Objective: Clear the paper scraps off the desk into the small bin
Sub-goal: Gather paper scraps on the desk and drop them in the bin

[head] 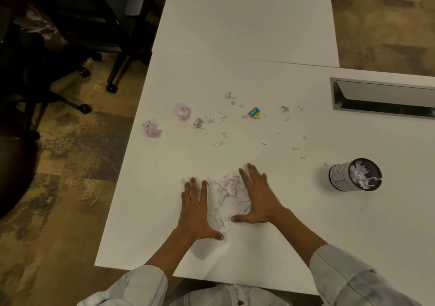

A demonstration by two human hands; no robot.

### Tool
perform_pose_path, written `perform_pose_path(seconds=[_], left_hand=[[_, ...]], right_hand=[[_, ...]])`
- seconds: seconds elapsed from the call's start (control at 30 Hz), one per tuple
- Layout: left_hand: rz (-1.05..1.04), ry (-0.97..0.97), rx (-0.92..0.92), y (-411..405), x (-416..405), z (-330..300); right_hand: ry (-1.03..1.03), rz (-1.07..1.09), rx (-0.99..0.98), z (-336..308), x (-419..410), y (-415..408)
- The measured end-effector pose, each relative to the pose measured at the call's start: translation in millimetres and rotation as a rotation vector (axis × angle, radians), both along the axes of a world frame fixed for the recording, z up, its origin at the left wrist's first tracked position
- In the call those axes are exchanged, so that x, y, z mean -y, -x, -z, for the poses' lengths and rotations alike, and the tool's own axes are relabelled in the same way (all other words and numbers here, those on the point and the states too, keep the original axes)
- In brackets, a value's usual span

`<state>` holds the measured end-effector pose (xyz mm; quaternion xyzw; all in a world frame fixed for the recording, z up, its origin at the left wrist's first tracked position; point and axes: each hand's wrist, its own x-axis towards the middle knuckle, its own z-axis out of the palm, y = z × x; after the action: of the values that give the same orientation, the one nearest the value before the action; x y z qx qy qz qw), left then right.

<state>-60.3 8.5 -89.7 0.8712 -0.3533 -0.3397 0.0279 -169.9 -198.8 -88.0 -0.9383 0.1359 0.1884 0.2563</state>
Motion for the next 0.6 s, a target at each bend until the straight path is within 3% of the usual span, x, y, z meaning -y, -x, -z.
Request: perform_pose_path(seconds=[0.13,0.23,0.33,0.4,0.5,0.6], left_hand=[[0.086,0.114,-0.058,8.9,6.3,6.5],[0.038,0.291,-0.133,13.8,5.0,4.1],[0.031,0.415,0.026,11.6,-2.6,-2.1],[0.051,0.380,0.134,5.0,-8.6,-5.4],[0.062,0.174,0.116,-6.2,-10.7,-4.1],[0.100,0.087,0.099,-8.4,-3.2,2.0]], right_hand=[[-0.027,-0.240,0.017,-1.5,-19.8,-17.0],[-0.033,-0.307,0.024,-2.1,-26.9,-19.9],[0.026,-0.343,-0.006,-0.1,-29.6,-19.6],[0.062,-0.356,-0.017,1.9,-31.5,-22.2],[0.089,-0.376,0.003,4.8,-34.4,-31.1],[0.064,-0.401,-0.002,7.2,-41.8,-40.3]])
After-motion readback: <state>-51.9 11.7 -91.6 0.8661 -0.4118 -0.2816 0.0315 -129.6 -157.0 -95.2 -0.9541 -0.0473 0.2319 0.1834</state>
